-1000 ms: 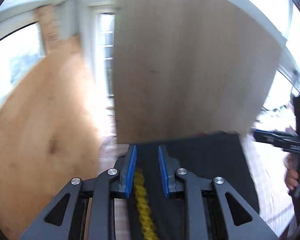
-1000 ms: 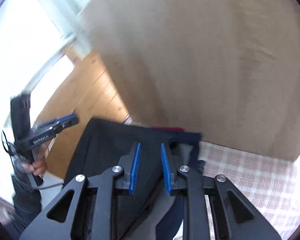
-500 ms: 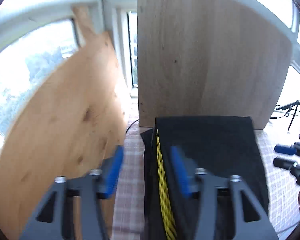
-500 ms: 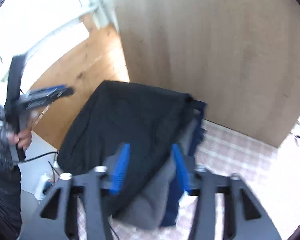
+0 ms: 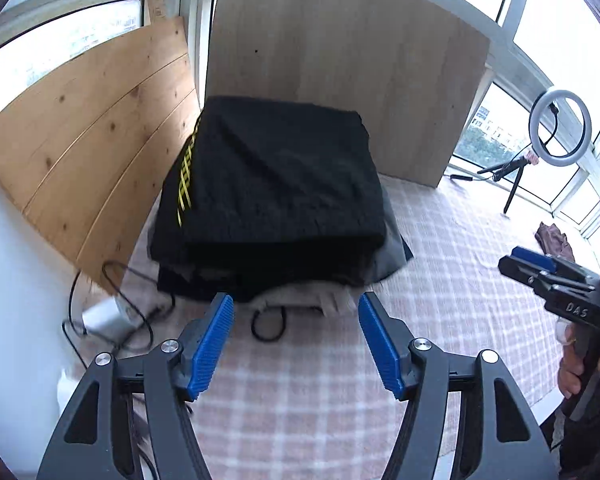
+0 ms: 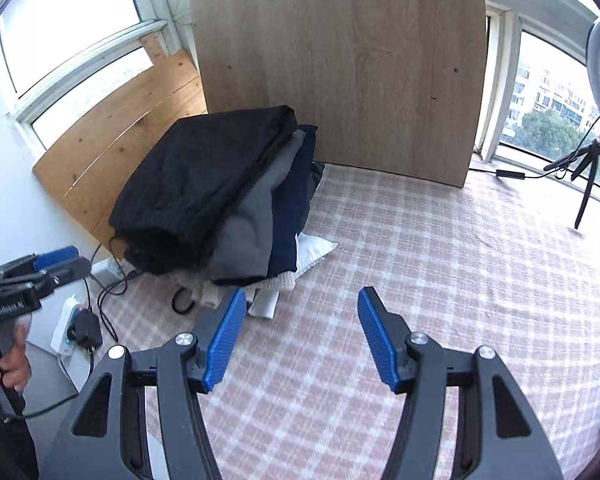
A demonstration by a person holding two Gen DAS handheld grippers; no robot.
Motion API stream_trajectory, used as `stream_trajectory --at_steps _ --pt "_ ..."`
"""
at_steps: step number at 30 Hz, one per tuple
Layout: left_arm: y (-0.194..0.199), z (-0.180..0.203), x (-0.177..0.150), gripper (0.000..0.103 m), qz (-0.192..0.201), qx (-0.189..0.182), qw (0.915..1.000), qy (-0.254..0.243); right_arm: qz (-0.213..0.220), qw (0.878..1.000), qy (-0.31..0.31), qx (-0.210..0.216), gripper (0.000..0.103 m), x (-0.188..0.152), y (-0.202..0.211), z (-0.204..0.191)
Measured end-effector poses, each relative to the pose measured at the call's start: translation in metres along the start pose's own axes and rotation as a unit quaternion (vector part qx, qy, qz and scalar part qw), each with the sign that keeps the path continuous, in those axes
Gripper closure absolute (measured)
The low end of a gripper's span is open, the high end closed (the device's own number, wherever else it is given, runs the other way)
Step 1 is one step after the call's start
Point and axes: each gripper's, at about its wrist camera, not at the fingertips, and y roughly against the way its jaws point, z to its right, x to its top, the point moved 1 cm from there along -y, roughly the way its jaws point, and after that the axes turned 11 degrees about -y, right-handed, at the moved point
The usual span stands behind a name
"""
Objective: Fold clothes
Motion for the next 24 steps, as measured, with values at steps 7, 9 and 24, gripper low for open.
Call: stream_trajectory --at_steps 7,9,24 --pt "0.025 0.053 -0.013 0.037 0.015 -0.007 0.9998 0.012 0.029 0.999 0.017 -0.015 0.043 -0.033 0.051 0.018" --pt "0.029 0.070 -0.016 0.037 0.013 0.002 0.9998 0.013 0.026 0.999 0.019 -0.015 0.042 -0.043 0.064 0.031" --pt "0.075 0.176 -0.075 0.037 0.029 0.043 0.9979 0.039 0.026 0.999 0.033 -0.033 0.042 -0.097 0.143 0.123"
